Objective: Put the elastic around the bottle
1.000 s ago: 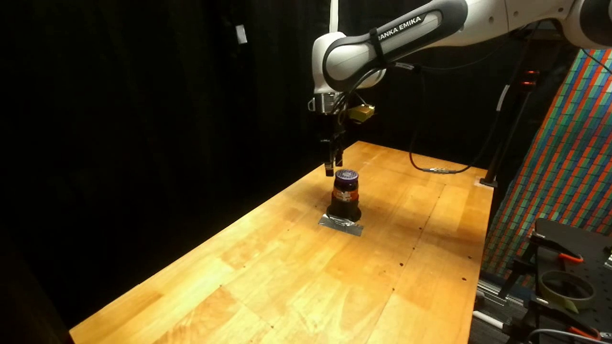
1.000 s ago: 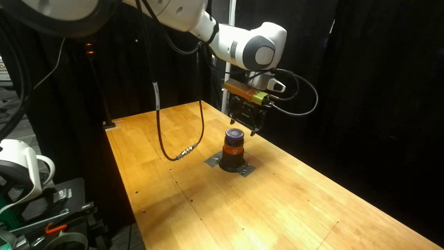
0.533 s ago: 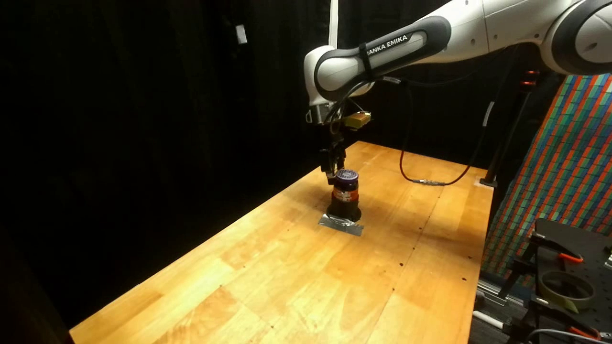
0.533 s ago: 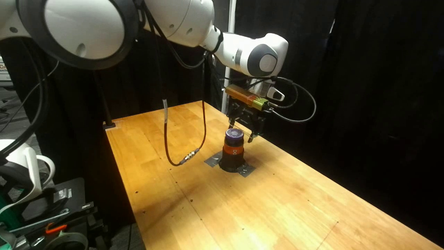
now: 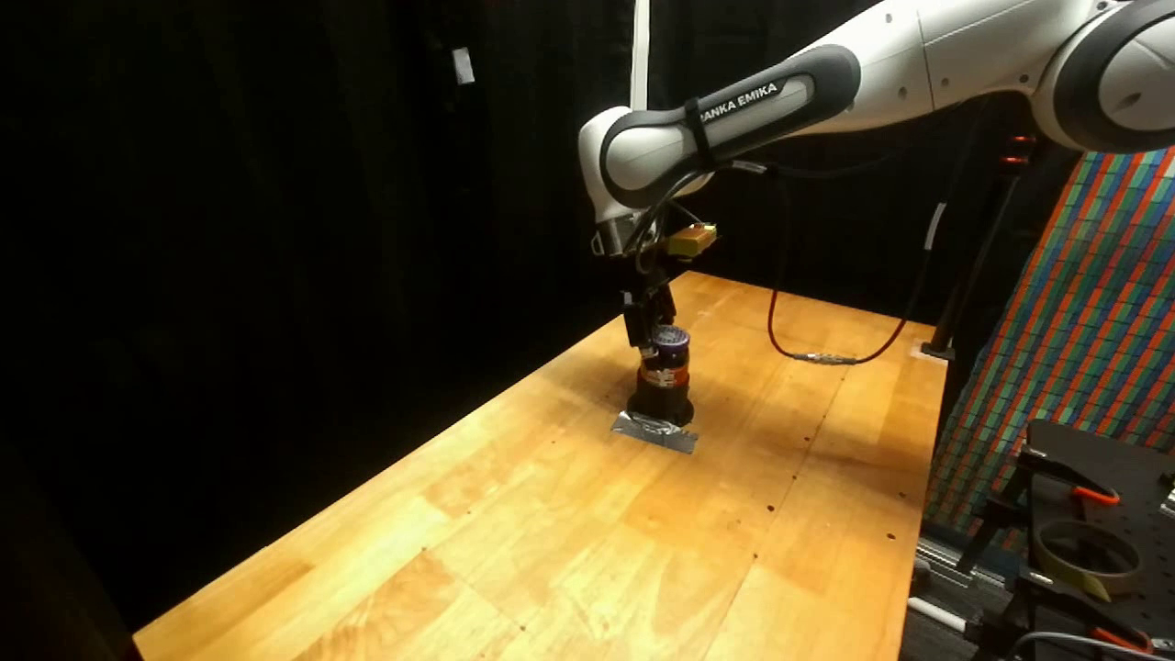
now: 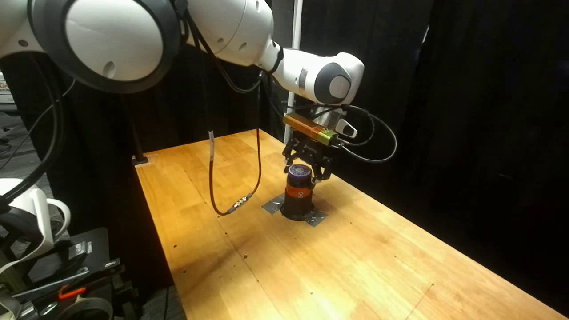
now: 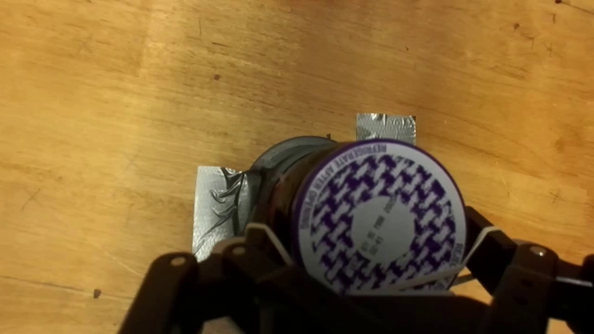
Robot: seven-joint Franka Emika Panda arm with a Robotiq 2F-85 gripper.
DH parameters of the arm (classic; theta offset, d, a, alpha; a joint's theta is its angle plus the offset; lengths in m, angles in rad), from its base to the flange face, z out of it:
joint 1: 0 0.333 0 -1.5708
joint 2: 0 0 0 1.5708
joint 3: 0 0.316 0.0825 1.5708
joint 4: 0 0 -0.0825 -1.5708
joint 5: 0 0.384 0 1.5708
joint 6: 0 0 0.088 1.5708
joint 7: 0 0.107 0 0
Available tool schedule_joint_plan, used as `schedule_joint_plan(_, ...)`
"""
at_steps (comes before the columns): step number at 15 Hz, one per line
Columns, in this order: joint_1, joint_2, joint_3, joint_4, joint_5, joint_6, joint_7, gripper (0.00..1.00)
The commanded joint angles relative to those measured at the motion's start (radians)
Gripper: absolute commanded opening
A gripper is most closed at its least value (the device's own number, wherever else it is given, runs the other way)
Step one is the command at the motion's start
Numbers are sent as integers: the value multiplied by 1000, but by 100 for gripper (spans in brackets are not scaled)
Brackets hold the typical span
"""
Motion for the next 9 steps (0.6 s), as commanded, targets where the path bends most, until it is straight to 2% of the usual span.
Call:
schedule_joint_plan(1, 12, -134, -5, -222, -15, 80, 15, 100)
schedule_joint_plan(9, 33, -320, -8, -544, -48, 379, 137, 100)
